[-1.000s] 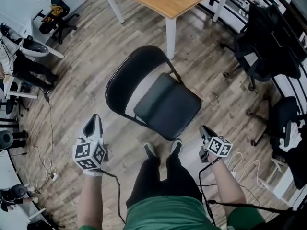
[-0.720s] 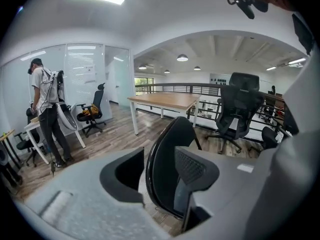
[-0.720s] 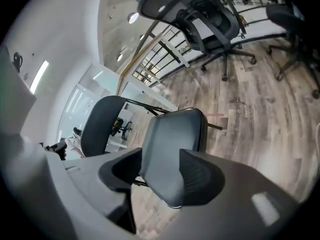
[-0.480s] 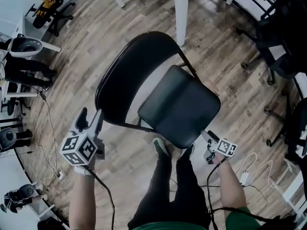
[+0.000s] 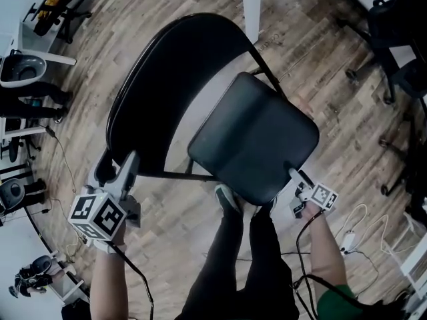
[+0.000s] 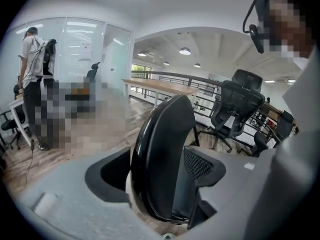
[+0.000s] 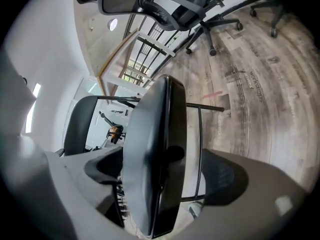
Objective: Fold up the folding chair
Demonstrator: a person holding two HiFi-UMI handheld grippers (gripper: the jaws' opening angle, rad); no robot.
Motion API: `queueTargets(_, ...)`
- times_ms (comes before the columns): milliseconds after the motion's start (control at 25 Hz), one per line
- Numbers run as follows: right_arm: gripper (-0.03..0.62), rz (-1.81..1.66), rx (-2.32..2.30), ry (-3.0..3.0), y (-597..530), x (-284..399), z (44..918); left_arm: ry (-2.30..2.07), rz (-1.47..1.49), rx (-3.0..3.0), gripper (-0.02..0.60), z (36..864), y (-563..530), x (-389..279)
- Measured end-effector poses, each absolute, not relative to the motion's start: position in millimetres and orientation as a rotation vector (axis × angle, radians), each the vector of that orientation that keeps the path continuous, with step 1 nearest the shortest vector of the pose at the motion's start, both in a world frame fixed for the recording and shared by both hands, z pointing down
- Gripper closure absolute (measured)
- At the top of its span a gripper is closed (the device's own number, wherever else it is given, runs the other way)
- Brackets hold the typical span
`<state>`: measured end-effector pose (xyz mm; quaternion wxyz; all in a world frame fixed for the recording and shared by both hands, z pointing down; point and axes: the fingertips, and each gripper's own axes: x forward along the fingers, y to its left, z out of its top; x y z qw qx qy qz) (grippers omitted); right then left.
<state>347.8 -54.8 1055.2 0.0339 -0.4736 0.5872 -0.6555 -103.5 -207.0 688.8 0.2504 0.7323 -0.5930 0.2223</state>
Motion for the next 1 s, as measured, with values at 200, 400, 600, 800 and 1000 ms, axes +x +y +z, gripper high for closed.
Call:
queueTargets(200,0.112,-2.001,-1.353,1.877,-67.8,324.9,1071.5,-1.624,0.643,2.005,0.259,693.9,-213.0,-102.1)
queueTargets(400,0.112,-2.078,-1.301,1.813,-81.5,293.3,1092.3,-1.649,0.672,2.006,0.259,702.4,-217.6,-101.3)
queueTargets(600,0.125,-2.046,-1.212,1.832,-92.8,284.8,1088.4,-1.687,0.759,1.990,0.314,708.8,-217.7,-108.2)
queueTargets(800,0.205,-2.083,-1.266,1.816,-88.8,285.1,1060.7,-1.708,0.766,2.005,0.314,688.8,-226.5,-112.2)
queueTargets(1000,0.289,-2.094,-1.250,1.762,-96.4,258.8,1000.1,-1.728,0.784,2.059,0.316,650.0,-229.2,-114.4)
